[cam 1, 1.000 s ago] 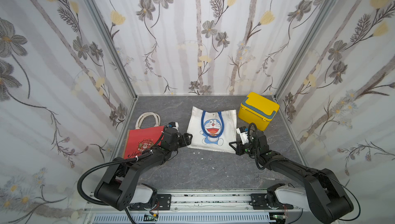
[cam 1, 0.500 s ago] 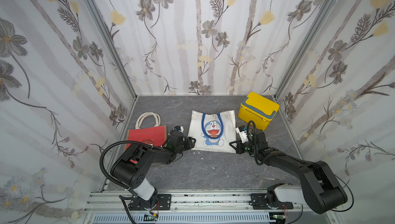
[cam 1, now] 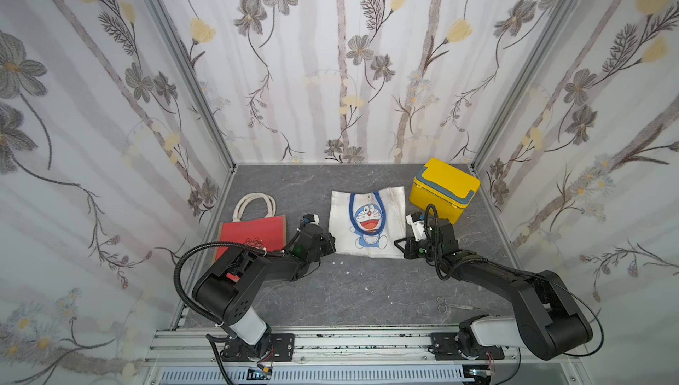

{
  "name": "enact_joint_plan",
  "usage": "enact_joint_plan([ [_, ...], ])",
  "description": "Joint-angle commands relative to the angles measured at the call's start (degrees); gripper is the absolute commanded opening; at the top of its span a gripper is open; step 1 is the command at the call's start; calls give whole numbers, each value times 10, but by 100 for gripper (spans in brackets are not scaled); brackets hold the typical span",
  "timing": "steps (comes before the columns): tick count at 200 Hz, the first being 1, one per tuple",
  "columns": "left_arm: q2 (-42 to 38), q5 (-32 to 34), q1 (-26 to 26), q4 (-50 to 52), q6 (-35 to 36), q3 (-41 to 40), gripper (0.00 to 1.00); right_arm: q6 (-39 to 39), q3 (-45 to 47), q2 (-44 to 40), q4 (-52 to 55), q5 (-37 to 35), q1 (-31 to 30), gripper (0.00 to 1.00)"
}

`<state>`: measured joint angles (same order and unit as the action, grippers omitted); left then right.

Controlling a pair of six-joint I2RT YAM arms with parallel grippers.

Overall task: Put away the canvas bag
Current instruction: Place the canvas bag at the center of the board.

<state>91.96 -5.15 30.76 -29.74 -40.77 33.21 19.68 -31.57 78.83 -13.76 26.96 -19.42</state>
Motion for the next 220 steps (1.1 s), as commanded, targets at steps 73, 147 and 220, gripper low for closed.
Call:
enact_joint_plan([
  [73,-50,-19,-84,204,3,208,0,62,-251,98,87,5,6,2],
  [147,-165,-9,-51,206,-34,-36,0,87,-40,11,105,-73,-54,15],
  [220,-313,-6,-28,218,-92,-179,31,111,54,-45,118,-124,-72,31],
])
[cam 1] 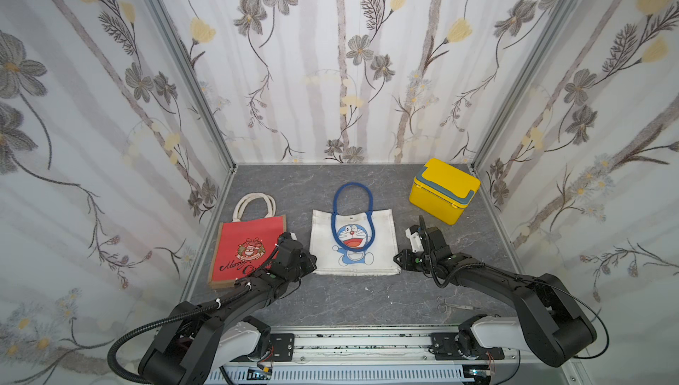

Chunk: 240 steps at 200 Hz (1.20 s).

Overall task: Put away the canvas bag
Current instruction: Place the canvas bag at the center of the board, then press the canvas bag at the center of the board.

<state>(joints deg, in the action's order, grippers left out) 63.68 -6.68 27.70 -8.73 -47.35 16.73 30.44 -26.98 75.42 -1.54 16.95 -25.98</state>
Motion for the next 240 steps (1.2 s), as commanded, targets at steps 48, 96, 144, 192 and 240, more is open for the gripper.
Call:
enact_joint_plan([
  [48,-103,86,3,97,9,12,41,-22,16,-76,-15,-128,-45,38],
  [96,-145,145,11,107,40,54,100,-53,46,-185,-66,-211,-61,64],
  [144,-118,38,17,-117,-44,48,100,-81,114,-253,-249,-185,-46,100],
  [192,9,66,86,-158,-94,96,61,-118,32,-104,-282,-156,-55,59],
  [240,141,132,99,-165,-128,92,27,-141,-21,78,-351,-203,-89,28],
])
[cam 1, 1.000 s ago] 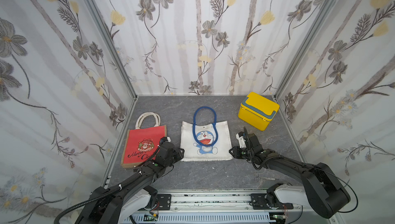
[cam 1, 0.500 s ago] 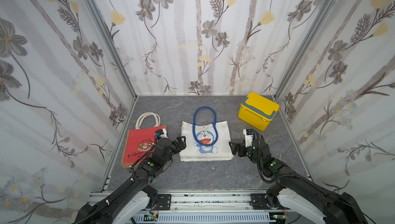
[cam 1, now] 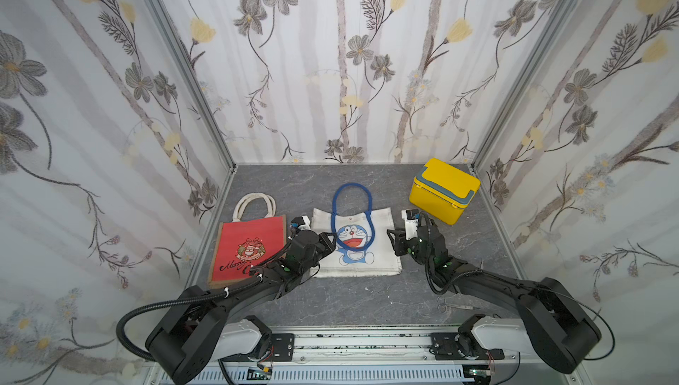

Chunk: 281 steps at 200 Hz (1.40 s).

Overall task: Put away the canvas bag
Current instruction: Press the canvas bag at the center of the board.

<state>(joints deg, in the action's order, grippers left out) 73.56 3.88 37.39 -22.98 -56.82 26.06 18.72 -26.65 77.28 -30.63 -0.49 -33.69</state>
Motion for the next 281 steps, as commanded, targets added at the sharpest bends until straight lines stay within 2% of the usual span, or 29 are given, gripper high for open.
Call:
enact_joint_plan([
  [1,46,25,2,-22,-33,-1,27,-24,-26,63,-59,-30,-12,27],
  [15,73,6,2,-26,-30,-3,26,-22,-43,103,-47,-45,-19,14],
  [50,99,15,5,-38,-54,-56,24,9,-5,172,-79,-80,-49,10],
  [82,92,25,7,-58,-88,-123,20,44,68,198,-132,-78,-61,8],
  [103,69,31,15,-48,-96,-150,18,53,104,184,-149,-83,-71,9],
  [129,5,70,31,-6,-132,-183,14,49,139,148,-156,-126,-102,10],
  [160,-67,92,33,20,-148,-215,12,54,165,78,-138,-161,-130,17],
  [177,-73,82,34,26,-147,-212,12,50,169,62,-134,-141,-148,19],
  [199,-74,70,43,23,-155,-205,13,28,150,83,-126,-112,-154,15],
  [233,-83,78,50,21,-165,-213,13,31,142,115,-118,-174,-197,11],
  [281,-79,64,50,10,-156,-213,13,40,160,53,-97,-212,-214,9],
])
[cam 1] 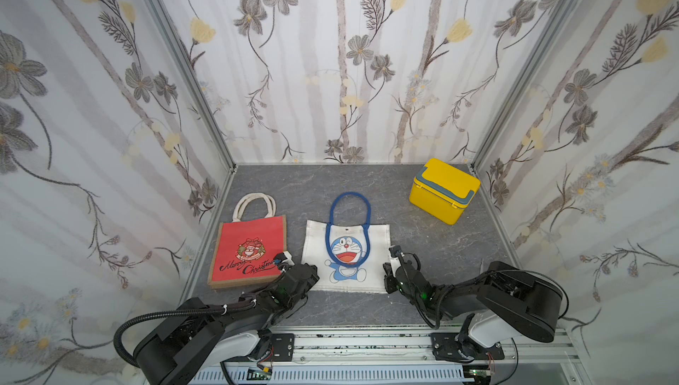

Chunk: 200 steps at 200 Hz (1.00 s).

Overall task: Put away the canvas bag
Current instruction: Press the canvas bag at the center of the board, then adjust the canvas bag at the center of the board.

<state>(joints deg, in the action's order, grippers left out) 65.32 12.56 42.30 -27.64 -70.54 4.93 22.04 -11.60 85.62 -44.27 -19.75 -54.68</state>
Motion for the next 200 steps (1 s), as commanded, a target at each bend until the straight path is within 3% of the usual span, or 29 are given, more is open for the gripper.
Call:
enact_joint_plan([
  [1,3,-23,1,57,-19,-1,13,6,9,-32,40,-19,-5,9],
  [37,3,11,7,108,6,19,13,-26,0,-154,83,16,-5,14],
  [77,-6,5,7,93,1,4,13,-83,-23,-260,119,-32,1,29],
  [87,-10,6,7,92,2,2,13,-102,-33,-266,119,-18,9,41],
  [100,-13,3,7,92,7,4,13,-129,-58,-260,134,43,27,65],
  [106,-15,2,7,93,9,5,13,-137,-74,-253,146,67,34,80],
  [109,-15,2,7,93,10,6,13,-138,-83,-247,153,75,36,95],
  [112,-16,1,7,94,11,6,13,-139,-91,-242,160,77,38,100],
  [144,-35,-8,7,77,7,-4,13,-165,-164,-180,203,136,47,100],
  [200,-70,-17,7,79,22,-8,13,-193,-213,-71,172,226,44,99],
])
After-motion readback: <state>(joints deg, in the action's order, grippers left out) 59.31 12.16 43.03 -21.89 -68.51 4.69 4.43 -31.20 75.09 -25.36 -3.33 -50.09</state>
